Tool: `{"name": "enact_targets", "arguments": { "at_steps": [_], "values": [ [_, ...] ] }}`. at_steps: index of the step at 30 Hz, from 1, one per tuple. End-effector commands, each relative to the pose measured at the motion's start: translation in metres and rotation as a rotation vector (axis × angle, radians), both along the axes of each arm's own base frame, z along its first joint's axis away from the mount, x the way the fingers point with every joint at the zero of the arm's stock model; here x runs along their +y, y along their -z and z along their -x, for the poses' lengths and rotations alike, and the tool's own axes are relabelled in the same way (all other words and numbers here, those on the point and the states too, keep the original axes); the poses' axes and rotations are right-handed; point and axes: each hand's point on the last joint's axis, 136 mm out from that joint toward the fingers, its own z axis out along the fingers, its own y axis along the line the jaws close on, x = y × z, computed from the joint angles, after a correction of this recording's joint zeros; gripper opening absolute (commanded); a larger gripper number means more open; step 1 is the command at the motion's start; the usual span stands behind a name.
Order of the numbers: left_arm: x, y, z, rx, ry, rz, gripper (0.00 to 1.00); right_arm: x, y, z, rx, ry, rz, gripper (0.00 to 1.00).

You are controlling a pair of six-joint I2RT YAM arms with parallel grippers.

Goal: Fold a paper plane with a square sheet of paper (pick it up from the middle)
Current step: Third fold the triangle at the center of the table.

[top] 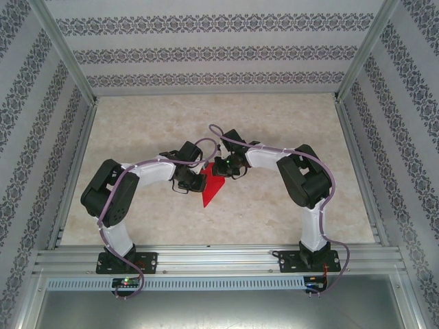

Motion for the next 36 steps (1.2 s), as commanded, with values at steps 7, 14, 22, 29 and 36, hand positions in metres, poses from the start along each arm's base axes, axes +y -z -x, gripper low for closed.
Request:
{"name": "enact_targets", "arguments": {
  "at_steps": [7, 14, 22, 29, 36],
  "values": [
    [0.007, 0.016, 0.007, 0.059, -0.008, -0.043, 0.04, -0.019, -0.083, 0.02, -0.129, 0.095, -0.215, 0.05],
    [0.008, 0.019, 0.007, 0.065, -0.011, -0.051, 0.03, 0.019, -0.062, 0.098, -0.058, 0.072, -0.366, 0.0],
    [0.008, 0.018, 0.007, 0.065, -0.009, -0.051, 0.04, 0.044, -0.024, 0.117, 0.017, 0.055, -0.346, 0.0],
    [0.008, 0.018, 0.007, 0.066, -0.009, -0.052, 0.03, 0.044, -0.006, 0.12, 0.049, 0.054, -0.305, 0.0],
    [0.008, 0.018, 0.007, 0.068, -0.009, -0.054, 0.03, 0.031, 0.028, 0.132, 0.116, 0.074, -0.225, 0.0]
  ]
}}
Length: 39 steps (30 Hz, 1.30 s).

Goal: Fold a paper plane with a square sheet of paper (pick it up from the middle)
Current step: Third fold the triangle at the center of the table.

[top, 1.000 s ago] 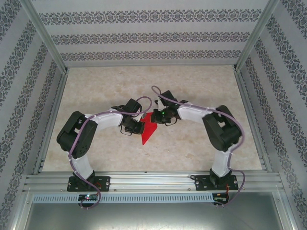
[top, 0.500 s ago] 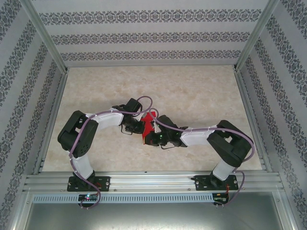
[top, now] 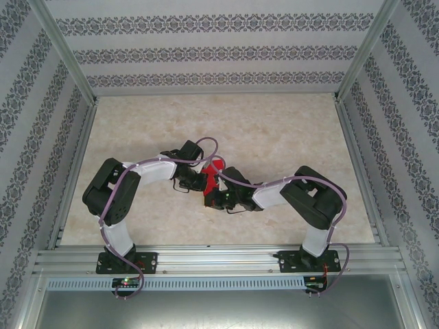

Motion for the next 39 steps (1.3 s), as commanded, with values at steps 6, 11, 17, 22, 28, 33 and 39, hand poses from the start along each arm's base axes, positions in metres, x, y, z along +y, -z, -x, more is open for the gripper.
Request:
{"name": "enact_targets", "arguments": {
  "at_steps": [6, 11, 17, 22, 28, 33, 39],
  "values": [
    [0.011, 0.018, 0.01, 0.064, -0.012, -0.061, 0.03, -0.003, -0.026, -0.01, -0.033, 0.024, -0.038, 0.01],
    [0.011, 0.018, 0.01, 0.066, -0.01, -0.061, 0.03, -0.004, -0.028, -0.019, -0.035, 0.026, -0.056, 0.01],
    [0.011, 0.018, 0.01, 0.065, -0.01, -0.06, 0.03, -0.012, 0.017, -0.009, 0.05, 0.043, 0.02, 0.01],
    [0.011, 0.018, 0.01, 0.066, -0.008, -0.061, 0.03, -0.017, 0.021, -0.008, 0.068, 0.055, 0.037, 0.02],
    [0.011, 0.017, 0.011, 0.066, -0.007, -0.061, 0.03, -0.016, -0.032, -0.03, -0.024, 0.068, -0.05, 0.02],
    [0.011, 0.018, 0.011, 0.068, -0.007, -0.062, 0.03, -0.025, -0.025, -0.045, -0.019, 0.082, -0.045, 0.02],
    [0.011, 0.017, 0.01, 0.066, -0.007, -0.059, 0.03, -0.033, 0.004, -0.046, 0.037, 0.101, 0.03, 0.02]
  ]
}}
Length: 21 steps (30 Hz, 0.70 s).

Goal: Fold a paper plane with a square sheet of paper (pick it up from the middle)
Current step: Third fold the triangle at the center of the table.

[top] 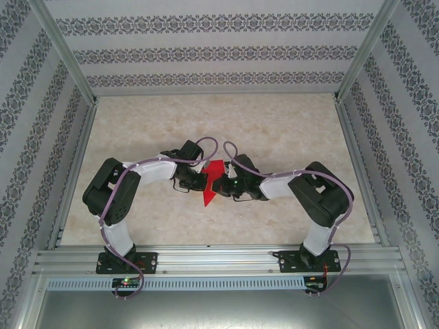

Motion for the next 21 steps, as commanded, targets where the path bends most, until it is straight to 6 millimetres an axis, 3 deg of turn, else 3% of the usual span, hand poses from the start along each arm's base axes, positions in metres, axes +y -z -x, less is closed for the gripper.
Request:
{"name": "enact_targets", "arguments": {
  "at_steps": [1, 5, 11, 13, 16, 21],
  "values": [
    [0.011, 0.017, 0.012, 0.069, -0.007, -0.059, 0.03, -0.007, 0.022, 0.005, 0.035, -0.009, 0.062, 0.02],
    [0.011, 0.018, 0.011, 0.068, -0.005, -0.061, 0.03, -0.012, 0.026, 0.005, 0.062, 0.013, 0.069, 0.03],
    [0.012, 0.018, 0.012, 0.07, -0.007, -0.064, 0.03, -0.002, -0.024, -0.009, -0.043, -0.008, -0.028, 0.04],
    [0.012, 0.018, 0.012, 0.069, -0.005, -0.064, 0.04, -0.004, -0.03, -0.016, -0.068, -0.008, -0.035, 0.04],
    [0.012, 0.018, 0.011, 0.069, -0.006, -0.063, 0.03, -0.011, -0.025, -0.024, -0.064, 0.002, -0.033, 0.04],
    [0.012, 0.019, 0.012, 0.074, -0.004, -0.064, 0.03, -0.023, 0.001, -0.031, -0.026, 0.03, 0.019, 0.04]
  ]
}}
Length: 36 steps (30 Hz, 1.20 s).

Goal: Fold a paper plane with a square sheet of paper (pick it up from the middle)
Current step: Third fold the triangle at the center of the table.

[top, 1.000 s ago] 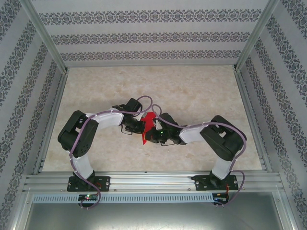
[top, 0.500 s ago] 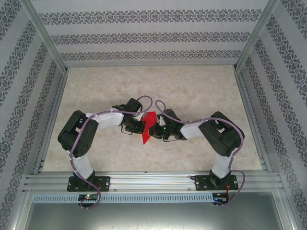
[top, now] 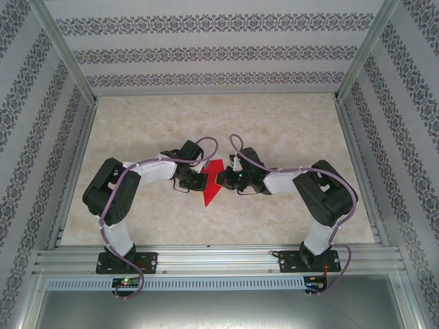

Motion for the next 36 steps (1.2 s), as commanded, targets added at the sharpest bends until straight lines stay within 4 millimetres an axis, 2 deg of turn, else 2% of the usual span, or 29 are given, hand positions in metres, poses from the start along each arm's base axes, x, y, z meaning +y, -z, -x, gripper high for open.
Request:
{"name": "enact_targets", "arguments": {
  "at_steps": [1, 4, 7, 9, 13, 17, 22, 29, 31, 34, 36],
  "values": [
    [0.012, 0.018, 0.012, 0.072, -0.003, -0.063, 0.04, -0.006, 0.02, -0.001, 0.019, -0.01, 0.04, 0.04],
    [0.012, 0.018, 0.012, 0.071, -0.004, -0.063, 0.04, -0.012, 0.032, 0.001, 0.037, -0.014, 0.079, 0.04],
    [0.012, 0.018, 0.012, 0.073, -0.003, -0.064, 0.04, -0.015, 0.033, 0.002, 0.044, -0.018, 0.091, 0.05],
    [0.012, 0.018, 0.012, 0.073, -0.004, -0.064, 0.04, -0.015, 0.024, 0.0, 0.031, -0.013, 0.069, 0.05],
    [0.012, 0.019, 0.012, 0.076, -0.004, -0.065, 0.03, -0.012, -0.008, -0.011, -0.031, -0.018, 0.016, 0.06],
    [0.012, 0.019, 0.012, 0.074, -0.003, -0.064, 0.04, -0.016, -0.012, -0.023, -0.045, -0.016, 0.004, 0.07],
    [0.011, 0.019, 0.012, 0.076, -0.001, -0.064, 0.03, -0.014, 0.006, -0.025, -0.005, -0.02, 0.006, 0.07],
    [0.011, 0.018, 0.012, 0.075, -0.001, -0.064, 0.03, -0.025, 0.04, -0.019, 0.054, 0.014, 0.063, 0.06],
    [0.012, 0.019, 0.013, 0.076, -0.002, -0.067, 0.04, -0.027, 0.044, -0.019, 0.063, 0.02, 0.072, 0.07],
    [0.012, 0.018, 0.013, 0.075, -0.003, -0.068, 0.04, -0.026, 0.029, -0.022, 0.037, 0.023, 0.041, 0.07],
    [0.013, 0.017, 0.013, 0.072, -0.003, -0.066, 0.05, -0.026, 0.01, -0.027, -0.005, 0.021, 0.04, 0.09]
  ]
}}
